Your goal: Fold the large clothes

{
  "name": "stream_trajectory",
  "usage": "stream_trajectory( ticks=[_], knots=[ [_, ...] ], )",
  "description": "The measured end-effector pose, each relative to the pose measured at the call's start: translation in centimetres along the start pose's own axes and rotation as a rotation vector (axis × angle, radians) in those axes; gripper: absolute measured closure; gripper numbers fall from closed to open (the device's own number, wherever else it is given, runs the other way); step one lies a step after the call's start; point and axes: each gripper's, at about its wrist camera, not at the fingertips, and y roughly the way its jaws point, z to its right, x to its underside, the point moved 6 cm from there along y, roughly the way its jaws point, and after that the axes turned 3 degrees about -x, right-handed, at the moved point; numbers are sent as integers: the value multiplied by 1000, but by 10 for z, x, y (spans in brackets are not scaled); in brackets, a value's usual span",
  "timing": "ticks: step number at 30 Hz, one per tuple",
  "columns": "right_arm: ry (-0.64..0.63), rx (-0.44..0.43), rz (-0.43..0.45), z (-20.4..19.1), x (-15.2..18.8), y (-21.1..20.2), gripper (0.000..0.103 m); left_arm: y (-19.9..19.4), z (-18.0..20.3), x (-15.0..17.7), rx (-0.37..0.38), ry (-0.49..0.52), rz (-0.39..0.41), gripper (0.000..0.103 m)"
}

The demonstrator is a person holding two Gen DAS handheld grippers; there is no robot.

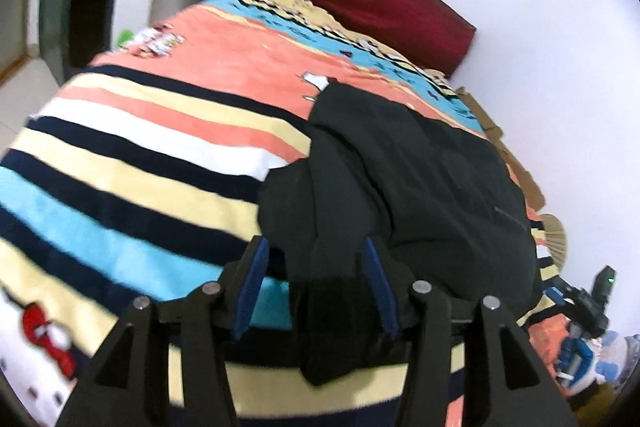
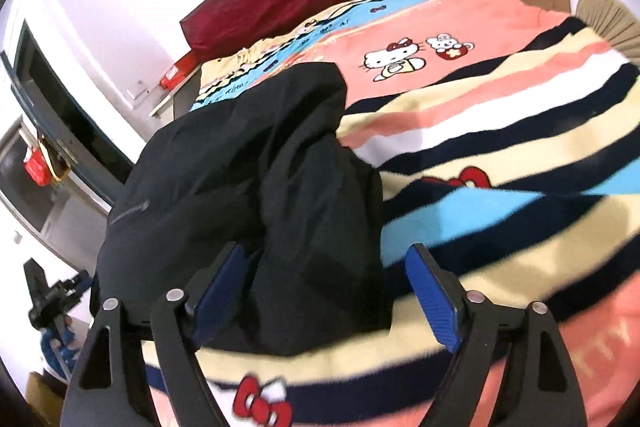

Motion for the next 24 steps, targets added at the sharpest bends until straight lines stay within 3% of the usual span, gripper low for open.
stream_trajectory(
  ticks=[5,13,19,24],
  knots=[
    [-31,17,-3,-29,31,-23,10,-48,24,20,-70,61,36,55],
    [-96,44,-3,-70,88,-56,4,-97,93,91,-184,164,91,55],
    [-173,83,78,-103,111,-95,1,-124,137,127,-237,241,146,50],
    [-237,107,152,-125,124,-122,0,-147,159,145,-229,267,181,49]
  ],
)
